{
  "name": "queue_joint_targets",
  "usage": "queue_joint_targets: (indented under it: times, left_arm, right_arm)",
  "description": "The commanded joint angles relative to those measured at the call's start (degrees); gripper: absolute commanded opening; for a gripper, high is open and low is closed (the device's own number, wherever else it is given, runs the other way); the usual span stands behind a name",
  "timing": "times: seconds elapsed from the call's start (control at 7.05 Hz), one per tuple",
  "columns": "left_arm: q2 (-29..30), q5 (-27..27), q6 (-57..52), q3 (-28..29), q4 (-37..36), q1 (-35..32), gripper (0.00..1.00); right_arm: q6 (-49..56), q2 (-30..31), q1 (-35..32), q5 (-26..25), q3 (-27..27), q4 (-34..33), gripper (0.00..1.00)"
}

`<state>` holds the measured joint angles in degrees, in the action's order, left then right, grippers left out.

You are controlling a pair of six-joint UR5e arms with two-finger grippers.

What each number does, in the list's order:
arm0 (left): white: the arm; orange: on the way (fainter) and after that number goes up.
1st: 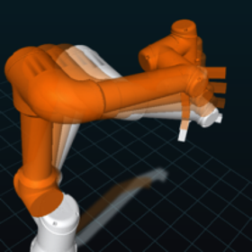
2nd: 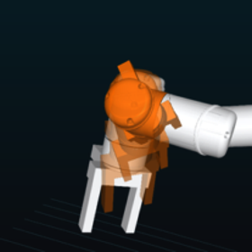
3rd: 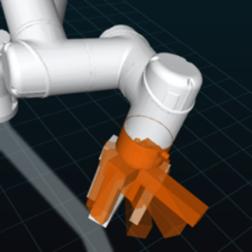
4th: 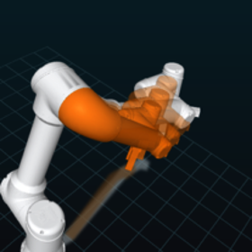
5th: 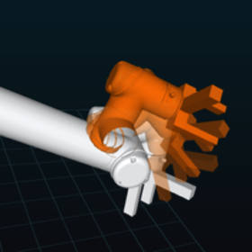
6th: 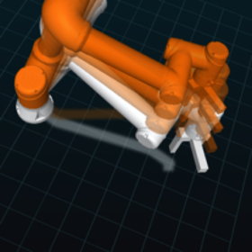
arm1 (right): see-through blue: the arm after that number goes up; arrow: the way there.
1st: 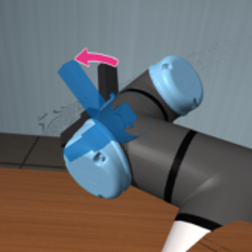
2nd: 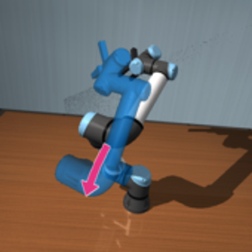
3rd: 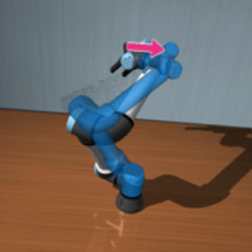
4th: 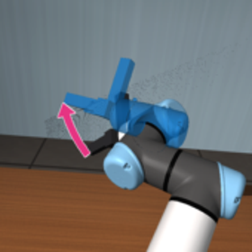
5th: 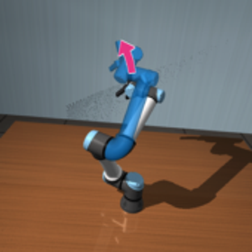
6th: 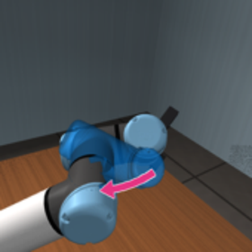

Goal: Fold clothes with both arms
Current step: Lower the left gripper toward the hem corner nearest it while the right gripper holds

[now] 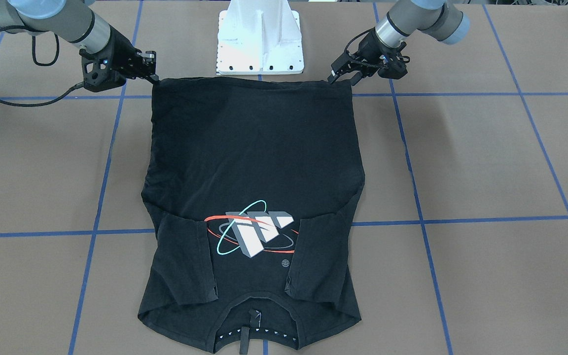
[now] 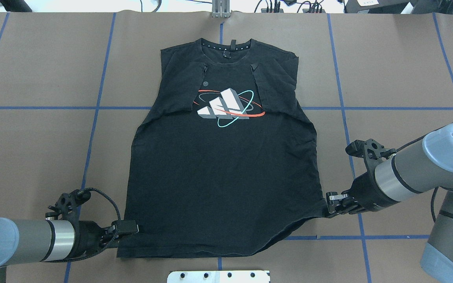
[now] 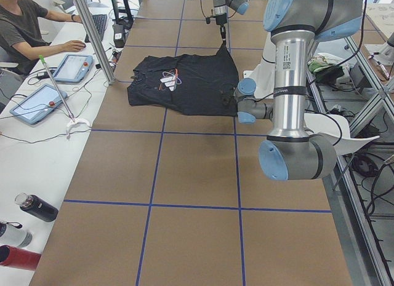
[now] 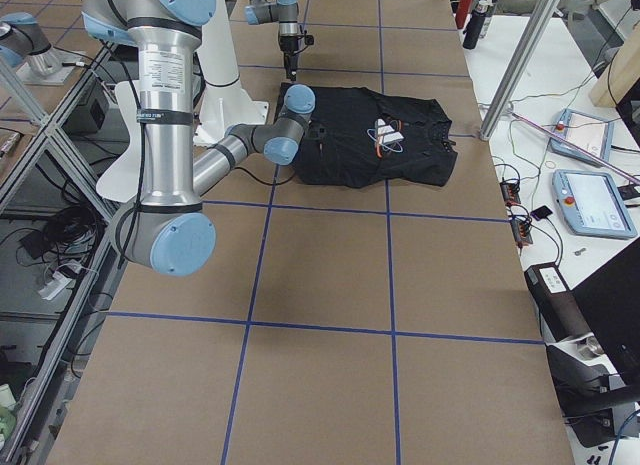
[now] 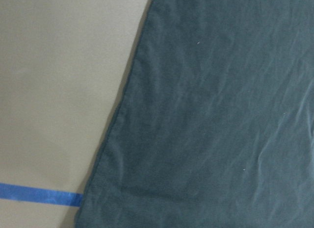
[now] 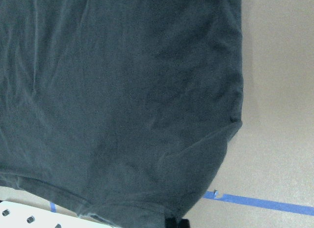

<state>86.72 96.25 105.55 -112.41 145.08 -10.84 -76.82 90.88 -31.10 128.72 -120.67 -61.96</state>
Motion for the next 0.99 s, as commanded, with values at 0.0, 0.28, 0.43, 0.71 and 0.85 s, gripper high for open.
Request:
queue_joint_targets:
  times: [0.0,0.28,0.43,0.71,0.85]
  left_arm:
    - [-0.15,-0.01,0.09,0.70,-0.33,0.56,1.00]
    - [-0.15,-0.01,0.01,1.58,-0.24,0.82,1.00]
    - [-0.15,-0.01,0.09,1.75,-0.24,0.91,1.00]
    - [-0.15,-0.01,0.10,1.76,-0.24,1.53,1.00]
    - [-0.06,-0.01,0.10,1.76,-0.24,1.88,1.00]
  right_arm:
    - [0.00,0.00,-0.01,-0.05,0.00,0.00,0.00]
    - [0.00,0.00,-0.10,-0.05,0.00,0.00,0.00]
    - [0.00,0.00,-0.28,-0.05,0.00,0.00,0.00]
    - [0.00,0.00,-0.63,0.04,0.00,0.00,0.00]
    - [0.00,0.08,-0.80,0.21,0.00,-0.09,0.00]
